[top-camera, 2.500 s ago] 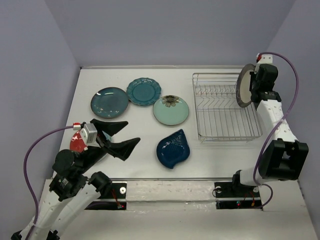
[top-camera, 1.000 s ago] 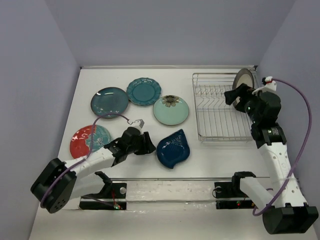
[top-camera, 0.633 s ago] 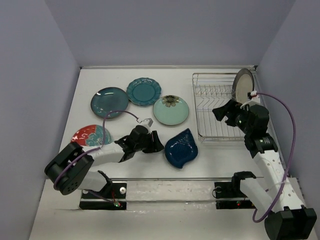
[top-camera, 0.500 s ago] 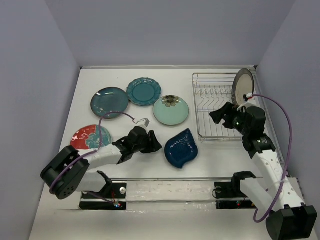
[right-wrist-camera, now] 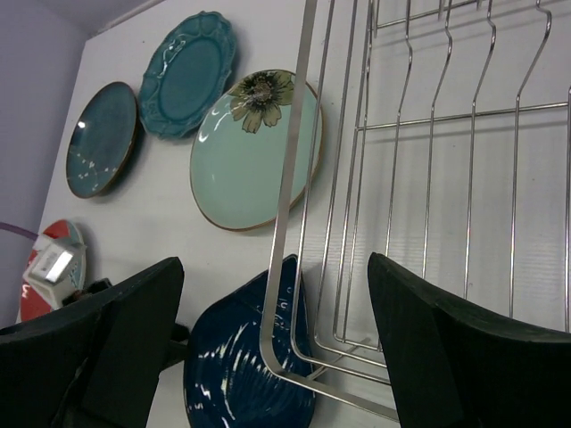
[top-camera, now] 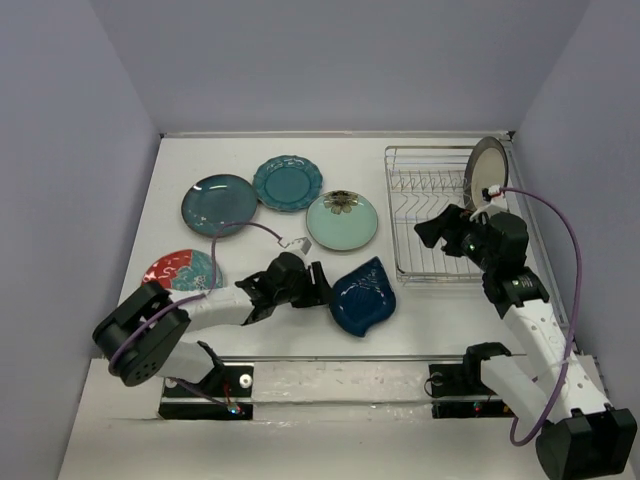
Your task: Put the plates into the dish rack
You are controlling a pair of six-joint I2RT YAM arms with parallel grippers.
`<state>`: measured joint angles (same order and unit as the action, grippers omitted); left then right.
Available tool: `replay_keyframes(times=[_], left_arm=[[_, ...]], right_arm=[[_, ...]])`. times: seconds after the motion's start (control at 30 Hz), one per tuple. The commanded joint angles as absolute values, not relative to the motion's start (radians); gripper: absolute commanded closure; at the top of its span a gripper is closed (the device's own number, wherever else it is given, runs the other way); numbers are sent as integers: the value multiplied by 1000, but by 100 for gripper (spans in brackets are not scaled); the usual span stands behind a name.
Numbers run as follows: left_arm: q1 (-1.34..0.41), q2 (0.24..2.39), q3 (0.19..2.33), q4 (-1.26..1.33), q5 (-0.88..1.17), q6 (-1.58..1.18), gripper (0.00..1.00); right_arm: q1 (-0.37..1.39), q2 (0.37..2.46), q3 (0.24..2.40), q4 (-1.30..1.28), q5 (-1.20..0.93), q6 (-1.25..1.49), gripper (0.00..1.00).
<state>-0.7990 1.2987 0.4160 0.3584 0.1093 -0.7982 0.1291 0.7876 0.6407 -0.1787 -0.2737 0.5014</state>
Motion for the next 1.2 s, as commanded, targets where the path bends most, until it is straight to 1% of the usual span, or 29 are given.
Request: replay_keyframes(times=[0.0, 0.07, 0.13, 0.17, 0.23, 0.27, 0.33, 0.47, 0.5, 0.63, 0.77, 0.8, 0.9, 0.97, 1.0, 1.07, 1.17], left_arm=[[-848, 1420, 501, 414, 143, -750, 35], [-861, 1462, 537, 439, 153, -747, 36], [-874, 1508, 557, 445, 144, -744, 41], [-876, 1529, 571, 445, 137, -738, 56], [-876, 1532, 571, 437, 97, -736, 76], [-876, 1529, 565, 420, 78, -735, 94], [-868, 1488, 554, 397, 31, -727, 94], [-847, 1335, 528, 310, -57, -709, 94], [-842, 1254, 526, 255, -89, -703, 94], [-793, 1054, 538, 131, -123, -680, 94], [-672, 861, 572, 11, -100, -663, 94], [-672, 835, 580, 2, -98, -661, 94], [-586, 749, 604, -18, -30, -667, 94], [-577, 732, 623, -6, -5, -676, 94], [-577, 732, 630, 18, 50, -684, 94], [-577, 739, 637, 46, 90, -690, 94], [-578, 747, 623, 124, 156, -706, 94]], right_arm=[[156, 785, 641, -121, -287, 509, 11], [156, 790, 635, -120, -288, 509, 11], [167, 796, 629, -118, -287, 509, 11], [167, 798, 621, -120, -287, 509, 11], [176, 795, 615, -118, -287, 509, 13], [176, 793, 612, -120, -287, 509, 14], [176, 784, 609, -124, -290, 509, 16], [199, 778, 618, -132, -322, 515, 16], [215, 778, 621, -130, -328, 520, 16], [276, 793, 640, -126, -334, 528, 13], [343, 819, 655, -85, -372, 534, 11], [359, 825, 655, -72, -388, 537, 11], [442, 854, 661, -22, -411, 546, 9], [510, 886, 673, -8, -413, 551, 8], [534, 900, 683, 26, -411, 554, 8], [587, 942, 692, 60, -397, 561, 7], [609, 988, 692, 113, -384, 587, 7]])
